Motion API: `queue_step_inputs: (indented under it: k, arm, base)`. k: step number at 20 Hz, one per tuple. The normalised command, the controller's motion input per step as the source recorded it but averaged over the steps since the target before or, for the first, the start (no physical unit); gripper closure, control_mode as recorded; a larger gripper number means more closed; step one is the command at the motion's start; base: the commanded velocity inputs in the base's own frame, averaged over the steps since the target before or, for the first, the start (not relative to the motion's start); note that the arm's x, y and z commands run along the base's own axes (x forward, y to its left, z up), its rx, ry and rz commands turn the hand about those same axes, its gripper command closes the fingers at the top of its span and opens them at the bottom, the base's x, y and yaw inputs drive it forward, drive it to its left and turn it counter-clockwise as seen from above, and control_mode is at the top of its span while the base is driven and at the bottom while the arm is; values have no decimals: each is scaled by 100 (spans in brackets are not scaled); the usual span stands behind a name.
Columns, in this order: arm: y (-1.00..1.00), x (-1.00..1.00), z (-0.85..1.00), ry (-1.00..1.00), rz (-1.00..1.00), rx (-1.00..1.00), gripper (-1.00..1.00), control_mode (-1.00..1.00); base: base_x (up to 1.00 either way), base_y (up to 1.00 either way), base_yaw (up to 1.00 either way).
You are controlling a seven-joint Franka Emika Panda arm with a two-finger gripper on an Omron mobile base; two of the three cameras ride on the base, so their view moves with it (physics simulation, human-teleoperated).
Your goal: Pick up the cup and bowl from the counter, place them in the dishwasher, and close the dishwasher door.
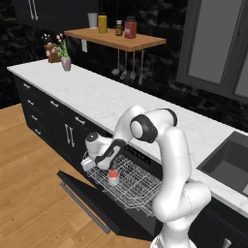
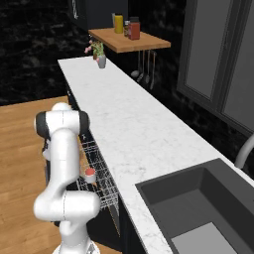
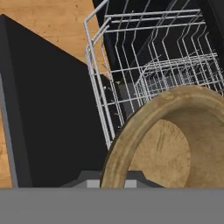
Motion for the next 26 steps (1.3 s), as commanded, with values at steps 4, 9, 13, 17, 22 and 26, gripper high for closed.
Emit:
queue_step_inputs:
  k: [4,9,13,17,22,26]
  arm:
    - [0,43,-40,3,4,-8,100,-100]
    - [0,34,-46,5,1,-12,100,-100]
    - [9,22,-34,5,0,-10,100,-100]
    - [17,9,-42,6,1,-9,100,-100]
    - [-1,0,-45,3,3,-4,100,-100]
    - [-15,0,0,-4,0,0,100,-100]
  base:
    - [0,0,0]
    - [0,0,0]
    - [0,0,0]
    - [0,0,0]
    - [0,0,0]
    - [0,0,0]
